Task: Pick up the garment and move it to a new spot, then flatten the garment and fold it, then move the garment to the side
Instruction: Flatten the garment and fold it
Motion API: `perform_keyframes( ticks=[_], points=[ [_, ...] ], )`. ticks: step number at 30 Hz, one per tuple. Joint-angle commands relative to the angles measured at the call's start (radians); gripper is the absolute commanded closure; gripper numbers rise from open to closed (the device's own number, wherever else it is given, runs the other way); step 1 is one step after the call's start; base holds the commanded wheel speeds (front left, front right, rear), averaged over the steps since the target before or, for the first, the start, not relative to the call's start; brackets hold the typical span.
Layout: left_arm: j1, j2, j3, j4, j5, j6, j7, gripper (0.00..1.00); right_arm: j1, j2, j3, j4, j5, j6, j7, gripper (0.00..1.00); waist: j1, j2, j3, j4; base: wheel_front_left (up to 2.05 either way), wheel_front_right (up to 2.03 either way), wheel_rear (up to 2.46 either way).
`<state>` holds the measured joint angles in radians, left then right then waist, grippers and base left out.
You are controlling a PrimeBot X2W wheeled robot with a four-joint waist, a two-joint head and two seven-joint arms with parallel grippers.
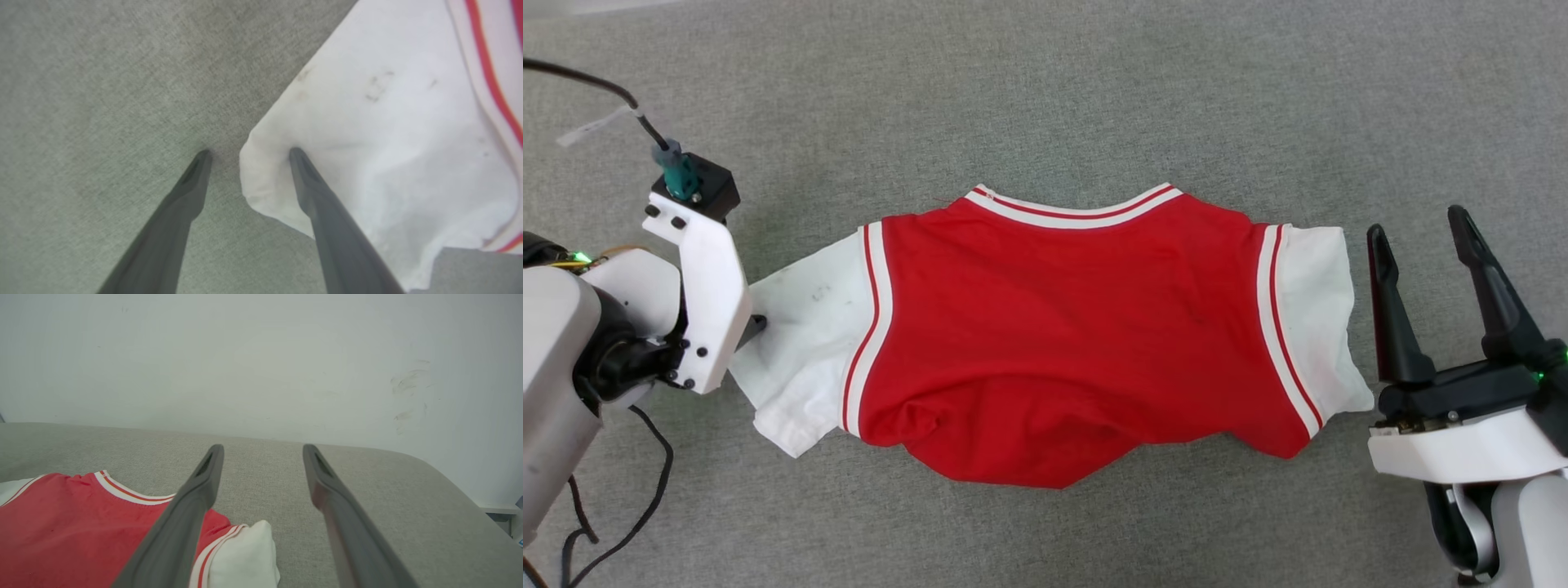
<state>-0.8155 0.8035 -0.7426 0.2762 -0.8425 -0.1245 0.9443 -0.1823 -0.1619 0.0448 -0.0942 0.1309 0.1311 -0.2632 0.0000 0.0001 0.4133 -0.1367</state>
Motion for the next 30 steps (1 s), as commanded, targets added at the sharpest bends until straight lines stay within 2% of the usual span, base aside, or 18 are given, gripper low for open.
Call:
perform_keyframes(
  ticks=[1, 2, 5, 12, 18, 24, 30],
  points=[
    [0.051, -0.026, -0.057, 0.014, -0.019, -0.008, 0.011, 0.76, -0.018, -0.002, -0.003, 0.005, 0.0, -0.001, -0.002, 0.0, 0.0, -0.0001, -0.001, 0.002, 0.0, 0.0, 0.0],
    [0.051, -0.027, -0.066, 0.017, -0.028, -0.008, 0.008, 1.0, -0.022, -0.003, -0.006, 0.006, 0.0, -0.001, -0.002, 0.0, 0.0, -0.0001, -0.003, 0.004, 0.0, 0.0, 0.0],
    [0.032, -0.021, -0.068, 0.022, -0.036, -0.005, -0.04, 1.0, -0.033, -0.012, -0.017, 0.016, 0.0, -0.001, -0.002, 0.0, 0.0, -0.0001, -0.017, 0.014, 0.0, 0.0, 0.0],
    [0.002, 0.032, -0.051, 0.015, -0.057, -0.004, -0.151, 1.0, -0.051, -0.064, -0.06, 0.047, 0.005, -0.001, -0.002, 0.0, 0.0, -0.0001, -0.08, 0.053, 0.0, 0.0, 0.0],
    [0.04, 0.071, -0.042, 0.005, -0.075, -0.004, -0.222, 1.0, -0.08, -0.146, -0.065, 0.068, 0.01, -0.001, 0.038, 0.0, 0.0, -0.0001, -0.132, 0.088, 0.0, 0.0, 0.0],
    [0.067, 0.095, -0.037, -0.043, -0.067, 0.002, -0.267, 1.0, -0.185, -0.32, 0.042, 0.087, 0.083, -0.001, 0.232, 0.0, 0.0, -0.0001, -0.145, 0.112, 0.0, 0.0, 0.0],
    [0.053, 0.089, -0.042, -0.102, -0.044, 0.011, -0.281, 1.0, -0.348, -0.513, 0.254, 0.137, 0.301, -0.001, 0.573, 0.0, 0.0, -0.0001, -0.13, 0.127, 0.0, 0.0, 0.0]
  ],
)
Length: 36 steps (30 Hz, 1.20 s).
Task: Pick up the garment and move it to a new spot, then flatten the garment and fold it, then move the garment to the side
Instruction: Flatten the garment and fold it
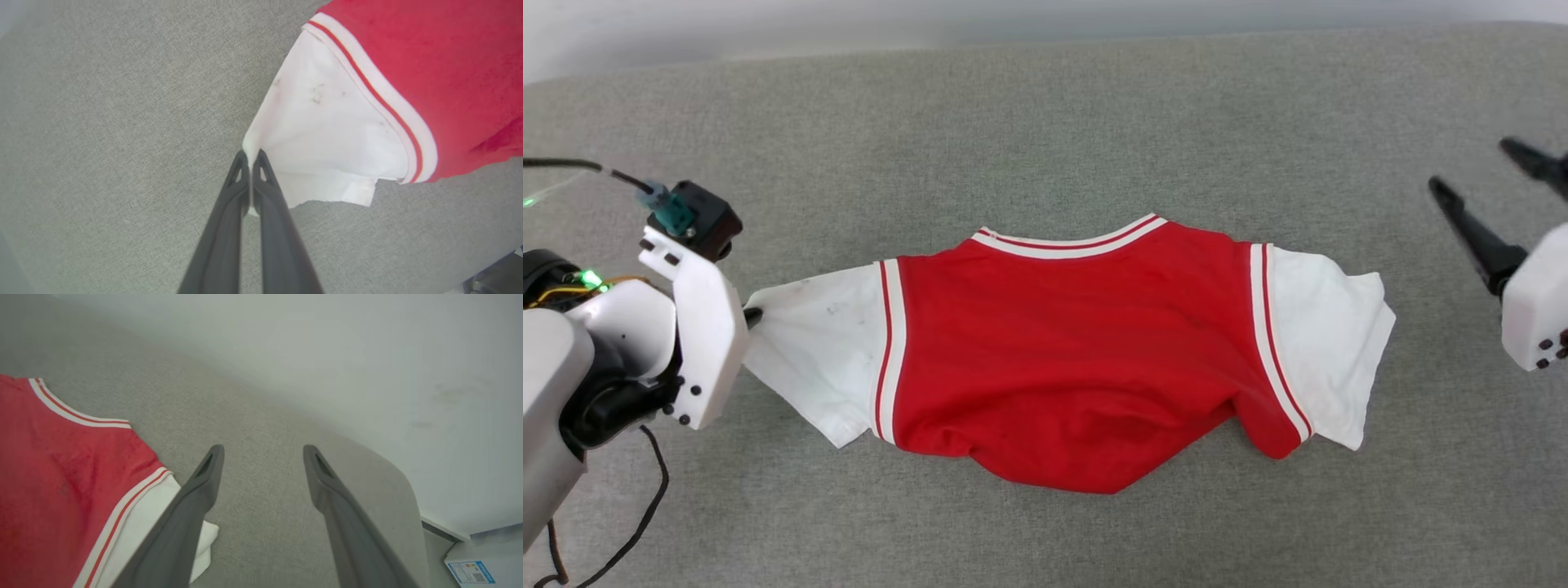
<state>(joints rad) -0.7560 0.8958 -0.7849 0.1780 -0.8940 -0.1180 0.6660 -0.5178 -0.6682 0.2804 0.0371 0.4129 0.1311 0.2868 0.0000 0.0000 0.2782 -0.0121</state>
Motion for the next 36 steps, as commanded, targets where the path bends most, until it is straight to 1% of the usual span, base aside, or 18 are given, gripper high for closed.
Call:
perform_keyframes(
  ticks=[1, 4, 7, 9, 12, 14, 17, 21, 24, 26, 27, 32, 36],
  points=[
    [-0.011, -0.005, 0.0, -0.013, 0.011, 0.005, -0.004, 1.0, -0.042, -0.034, 0.058, 0.016, 0.064, -0.001, 0.095, 0.0, 0.0, 0.0, 0.01, 0.004, 0.0, 0.0, 0.0],
    [-0.029, -0.011, 0.003, -0.035, 0.019, 0.009, -0.007, 1.0, -0.124, -0.107, 0.185, 0.033, 0.19, -0.001, 0.302, 0.0, 0.0, 0.0, 0.029, 0.012, 0.0, 0.0, 0.0],
    [-0.046, -0.013, 0.005, -0.051, 0.028, 0.01, -0.008, 1.0, -0.198, -0.145, 0.282, 0.047, 0.285, -0.001, 0.457, 0.0, 0.0, 0.0, 0.054, 0.02, 0.0, 0.0, 0.0],
    [-0.059, -0.013, 0.008, -0.062, 0.034, 0.01, -0.01, 1.0, -0.242, -0.155, 0.339, 0.061, 0.314, -0.001, 0.528, 0.0, 0.0, 0.0, 0.075, 0.025, 0.0, 0.0, 0.0],
    [-0.076, -0.014, 0.014, -0.077, 0.037, 0.011, -0.013, 1.0, -0.29, -0.128, 0.405, 0.1, 0.35, -0.001, 0.597, 0.0, 0.0, 0.0, 0.106, 0.03, 0.0, 0.0, 0.0],
    [-0.088, -0.014, 0.016, -0.087, 0.044, 0.01, -0.014, 1.0, -0.319, -0.112, 0.438, 0.135, 0.363, -0.001, 0.623, 0.0, 0.0, 0.0, 0.126, 0.036, 0.0, 0.0, 0.0],
    [-0.106, -0.015, 0.018, -0.099, 0.049, 0.009, -0.011, 1.0, -0.342, -0.082, 0.484, 0.205, 0.359, -0.001, 0.625, 0.0, 0.0, 0.0, 0.155, 0.043, 0.0, 0.0, 0.0],
    [-0.12, -0.026, 0.013, -0.106, 0.055, 0.007, -0.016, 1.0, -0.314, -0.037, 0.587, 0.32, 0.35, -0.001, 0.599, 0.0, 0.0, 0.0, 0.178, 0.051, 0.0, 0.0, 0.0],
    [-0.123, -0.034, 0.007, -0.102, 0.058, 0.006, -0.02, 1.0, -0.29, -0.013, 0.653, 0.371, 0.379, -0.001, 0.573, 0.0, 0.0, 0.0, 0.182, 0.054, 0.0, 0.0, 0.0],
    [-0.122, -0.037, 0.004, -0.097, 0.056, 0.005, -0.023, 1.0, -0.3, -0.007, 0.674, 0.388, 0.395, -0.001, 0.549, 0.0, 0.0, 0.0, 0.179, 0.051, 0.0, 0.0, 0.0],
    [-0.117, -0.037, 0.003, -0.088, 0.059, 0.003, -0.038, 1.0, -0.353, -0.009, 0.681, 0.395, 0.415, -0.001, 0.496, 1.0, 0.0, 0.0, 0.159, 0.042, 0.0, 0.0, 0.0],
    [-0.111, -0.026, 0.007, -0.084, 0.069, -0.001, -0.084, 1.0, -0.452, -0.041, 0.687, 0.377, 0.436, -0.001, 0.389, 1.0, 0.0, 0.0, 0.097, 0.022, 0.0, 0.0, 0.0],
    [-0.125, -0.023, 0.018, -0.097, 0.084, -0.003, -0.143, 1.0, -0.495, -0.075, 0.7, 0.346, 0.459, -0.001, 0.298, 1.0, 0.0, 0.0, 0.042, 0.014, 0.0, 0.0, 0.0]
  ],
)
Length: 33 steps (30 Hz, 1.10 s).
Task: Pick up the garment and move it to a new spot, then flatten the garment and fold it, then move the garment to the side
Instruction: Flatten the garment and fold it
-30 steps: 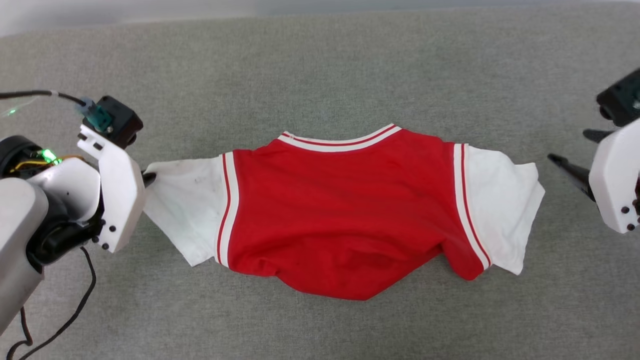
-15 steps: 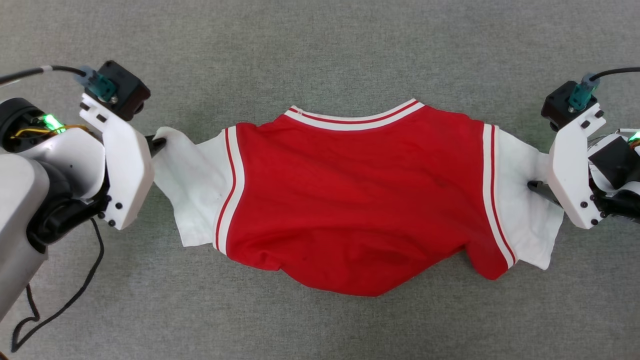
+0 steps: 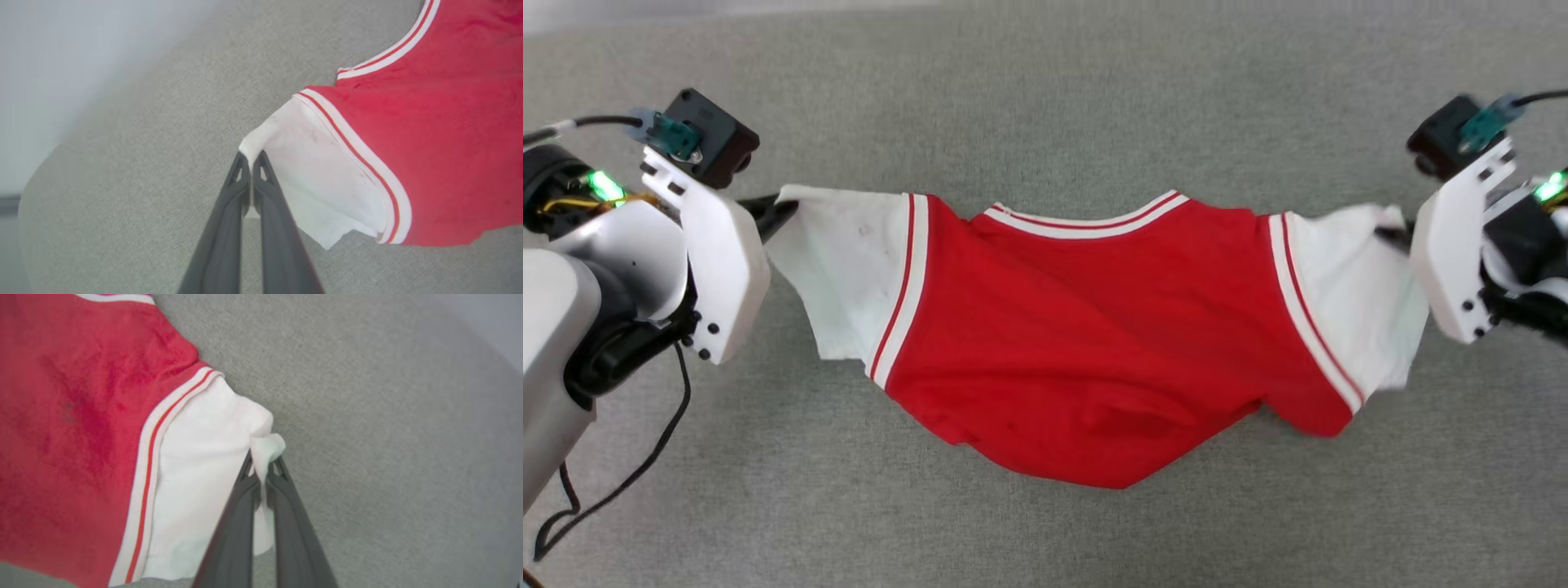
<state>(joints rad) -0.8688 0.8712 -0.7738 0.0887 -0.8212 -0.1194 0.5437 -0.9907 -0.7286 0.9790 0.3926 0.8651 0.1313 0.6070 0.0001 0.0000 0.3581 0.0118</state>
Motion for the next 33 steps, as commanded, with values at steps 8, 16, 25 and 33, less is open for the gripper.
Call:
perform_keyframes(
  ticks=[8, 16, 25, 33],
  points=[
    [-0.056, -0.019, 0.039, -0.028, 0.055, 0.004, -0.138, 1.0, -0.08, -0.079, -0.011, -0.052, 0.039, -0.001, -0.19, 1.0, -0.0001, 0.0, -0.114, -0.012, 0.0, 0.0, 0.0],
    [-0.168, -0.065, 0.076, -0.033, 0.09, 0.005, -0.201, 1.0, -0.188, -0.088, -0.067, -0.045, 0.015, -0.001, -0.295, 1.0, -0.0001, 0.0, -0.137, -0.013, 0.0, 0.0, 0.0],
    [-0.418, -0.164, 0.114, 0.078, 0.171, 0.012, -0.263, 1.0, -0.432, -0.001, -0.175, 0.05, -0.106, -0.001, -0.305, 1.0, -0.0001, 0.0, -0.045, -0.014, 0.0, 0.0, 0.0],
    [-0.693, -0.24, 0.134, 0.237, 0.231, 0.001, -0.321, 1.0, -0.692, 0.108, -0.263, 0.179, -0.243, -0.001, -0.34, 1.0, -0.0001, 0.0, 0.078, -0.013, 0.0, 0.0, 0.0]
  ],
)
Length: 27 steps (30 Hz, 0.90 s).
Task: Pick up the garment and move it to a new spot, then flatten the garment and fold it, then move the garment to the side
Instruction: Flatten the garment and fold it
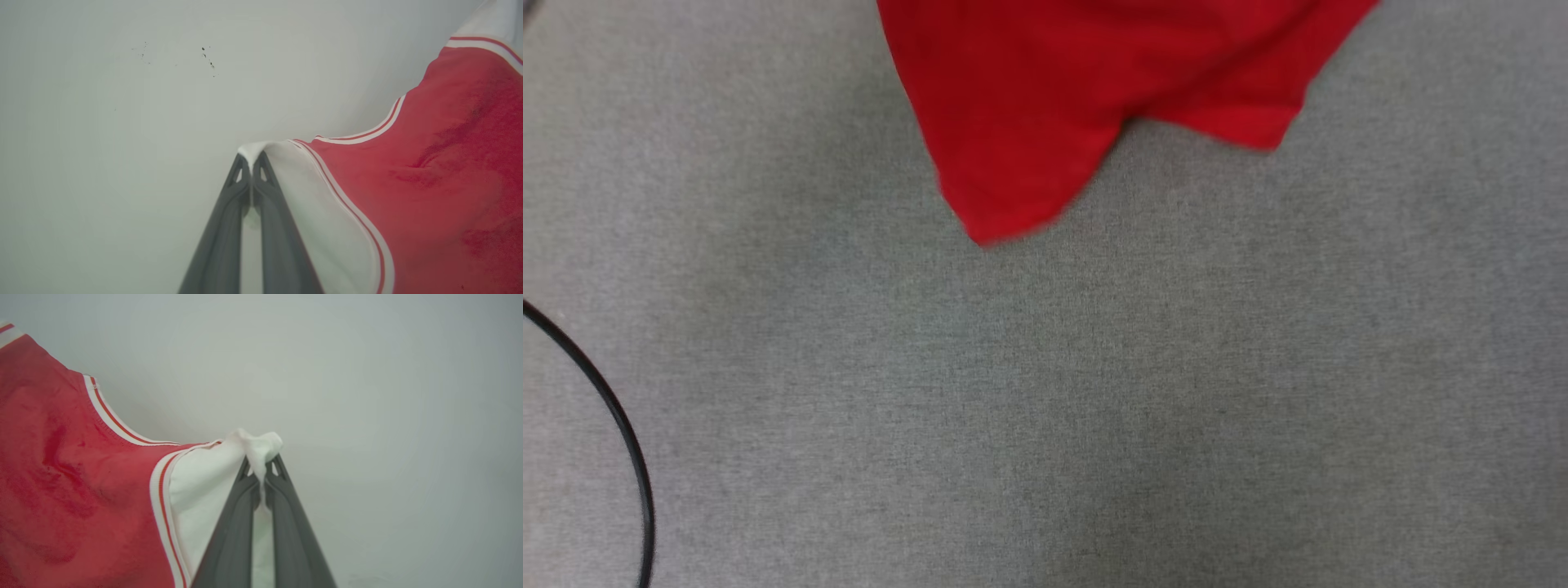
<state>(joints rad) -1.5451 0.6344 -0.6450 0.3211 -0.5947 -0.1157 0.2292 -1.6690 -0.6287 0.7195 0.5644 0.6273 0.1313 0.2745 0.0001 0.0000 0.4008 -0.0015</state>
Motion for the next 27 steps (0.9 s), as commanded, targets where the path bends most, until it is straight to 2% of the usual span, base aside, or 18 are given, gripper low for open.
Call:
perform_keyframes(
  ticks=[1, 8, 13, 19, 27],
  points=[
    [-0.053, -0.008, 0.012, 0.03, 0.005, -0.004, -0.016, 1.0, -0.047, 0.025, -0.015, 0.026, -0.02, -0.001, -0.016, 1.0, -0.0001, 0.0, 0.05, -0.001, 0.0, 0.0, 0.0],
    [-0.253, -0.04, 0.002, 0.173, 0.02, -0.011, -0.098, 1.0, -0.236, 0.103, -0.059, 0.15, -0.128, -0.001, -0.104, 1.0, -0.0001, 0.0, 0.131, 0.004, 0.0, 0.0, 0.0],
    [-0.315, -0.05, -0.022, 0.248, -0.005, -0.013, -0.153, 1.0, -0.302, 0.152, -0.056, 0.225, -0.159, -0.001, -0.151, 1.0, -0.0001, 0.0, 0.165, 0.009, 0.0, 0.0, 0.0],
    [-0.292, -0.042, -0.08, 0.303, -0.05, -0.013, -0.207, 1.0, -0.275, 0.176, 0.003, 0.28, -0.157, -0.001, -0.181, 1.0, -0.0001, 0.0, 0.185, 0.014, 0.0, 0.0, 0.0],
    [-0.132, -0.022, -0.16, 0.344, -0.121, -0.013, -0.306, 1.0, -0.11, 0.196, 0.094, 0.321, -0.098, -0.001, -0.265, 1.0, -0.0001, 0.0, 0.134, 0.011, 0.0, 0.0, 0.0]
  ],
)
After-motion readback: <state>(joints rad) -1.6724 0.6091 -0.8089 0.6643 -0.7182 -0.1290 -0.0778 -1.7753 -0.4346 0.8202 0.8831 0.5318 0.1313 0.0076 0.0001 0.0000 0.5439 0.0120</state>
